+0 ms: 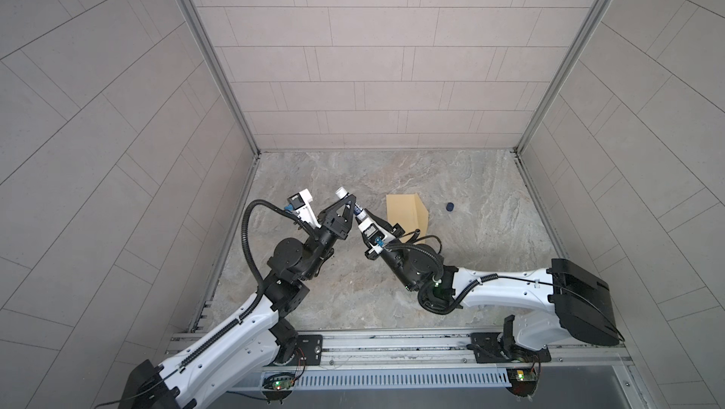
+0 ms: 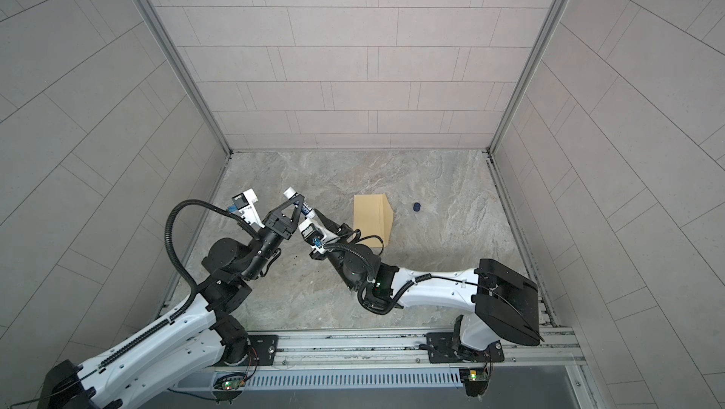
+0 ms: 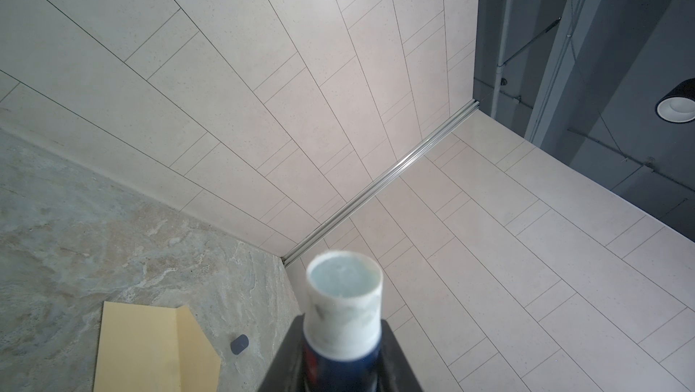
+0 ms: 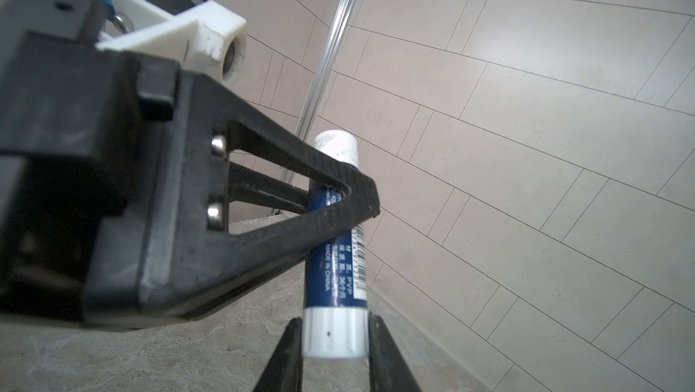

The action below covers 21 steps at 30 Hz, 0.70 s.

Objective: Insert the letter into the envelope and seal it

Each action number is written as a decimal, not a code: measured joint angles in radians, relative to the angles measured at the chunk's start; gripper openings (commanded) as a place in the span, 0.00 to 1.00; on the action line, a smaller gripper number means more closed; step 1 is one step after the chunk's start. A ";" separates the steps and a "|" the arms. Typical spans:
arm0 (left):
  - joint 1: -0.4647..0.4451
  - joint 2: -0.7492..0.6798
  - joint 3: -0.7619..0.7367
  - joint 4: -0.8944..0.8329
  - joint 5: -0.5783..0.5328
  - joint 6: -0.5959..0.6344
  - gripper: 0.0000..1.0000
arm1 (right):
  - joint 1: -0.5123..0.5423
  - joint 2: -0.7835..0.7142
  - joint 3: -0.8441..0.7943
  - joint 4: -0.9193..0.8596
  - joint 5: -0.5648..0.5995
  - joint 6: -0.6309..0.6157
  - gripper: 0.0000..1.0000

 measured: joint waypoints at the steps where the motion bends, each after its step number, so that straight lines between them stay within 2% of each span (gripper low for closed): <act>1: 0.000 0.000 0.000 0.000 0.000 0.000 0.00 | 0.000 0.000 0.000 0.000 0.001 0.002 0.20; 7: 0.000 0.008 0.000 0.011 -0.003 0.006 0.00 | 0.000 -0.002 0.010 -0.024 0.005 0.024 0.00; 12: 0.002 0.020 -0.022 0.089 0.023 0.056 0.00 | -0.027 -0.051 0.024 -0.141 -0.057 0.119 0.00; 14: 0.003 0.037 -0.031 0.141 0.040 0.084 0.00 | -0.064 -0.089 0.027 -0.207 -0.144 0.192 0.00; 17: 0.008 0.059 -0.044 0.207 0.072 0.131 0.00 | -0.152 -0.139 0.028 -0.301 -0.356 0.334 0.00; 21: 0.016 0.076 -0.055 0.257 0.108 0.191 0.00 | -0.296 -0.152 0.058 -0.383 -0.727 0.556 0.00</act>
